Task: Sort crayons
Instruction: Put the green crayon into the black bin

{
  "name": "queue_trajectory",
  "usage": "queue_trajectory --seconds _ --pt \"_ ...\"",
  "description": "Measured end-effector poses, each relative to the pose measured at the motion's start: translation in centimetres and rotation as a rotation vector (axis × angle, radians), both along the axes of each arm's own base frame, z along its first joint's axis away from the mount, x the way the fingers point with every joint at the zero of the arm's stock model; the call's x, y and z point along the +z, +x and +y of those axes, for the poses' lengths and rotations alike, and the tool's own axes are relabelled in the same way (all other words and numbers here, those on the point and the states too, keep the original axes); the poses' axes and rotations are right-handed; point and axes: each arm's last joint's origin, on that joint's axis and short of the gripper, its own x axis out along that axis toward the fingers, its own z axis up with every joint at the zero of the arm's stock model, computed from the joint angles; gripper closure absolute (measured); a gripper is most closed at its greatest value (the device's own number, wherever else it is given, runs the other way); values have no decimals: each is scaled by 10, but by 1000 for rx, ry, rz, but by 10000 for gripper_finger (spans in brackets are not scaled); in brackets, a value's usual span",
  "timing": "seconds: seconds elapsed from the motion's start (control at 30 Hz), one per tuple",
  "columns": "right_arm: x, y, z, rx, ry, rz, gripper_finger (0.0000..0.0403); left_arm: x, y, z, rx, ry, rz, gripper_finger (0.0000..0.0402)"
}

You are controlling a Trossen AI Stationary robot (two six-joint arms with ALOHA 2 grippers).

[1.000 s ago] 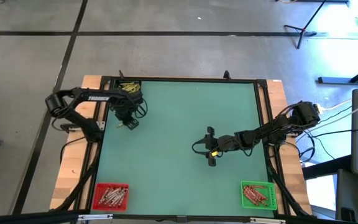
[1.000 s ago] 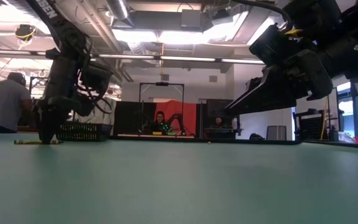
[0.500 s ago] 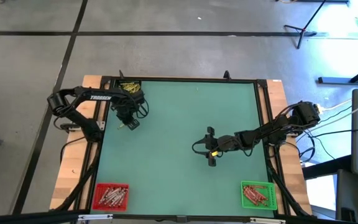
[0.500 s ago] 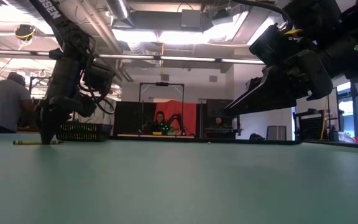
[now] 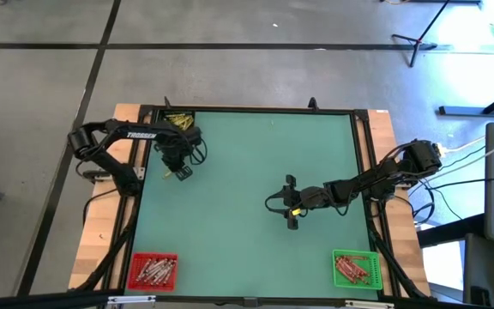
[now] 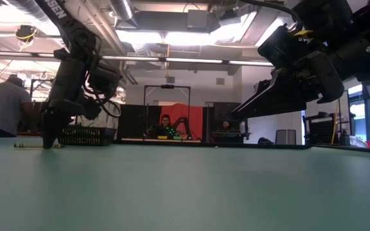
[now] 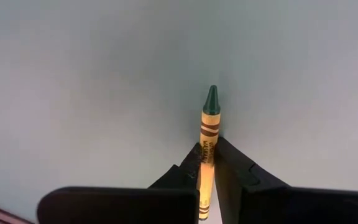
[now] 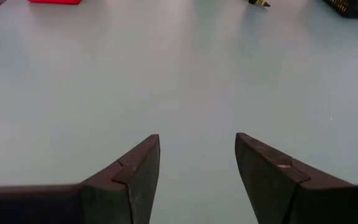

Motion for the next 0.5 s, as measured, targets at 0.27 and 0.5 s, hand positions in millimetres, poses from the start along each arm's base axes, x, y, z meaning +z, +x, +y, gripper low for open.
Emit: queue_trajectory --seconds 0.27,0.5 --pt "0 0 0 0 0 2 196 31 23 0 -98 56 -57 390" --pt "0 0 0 0 -1 4 196 80 40 3 -202 290 -124 389"
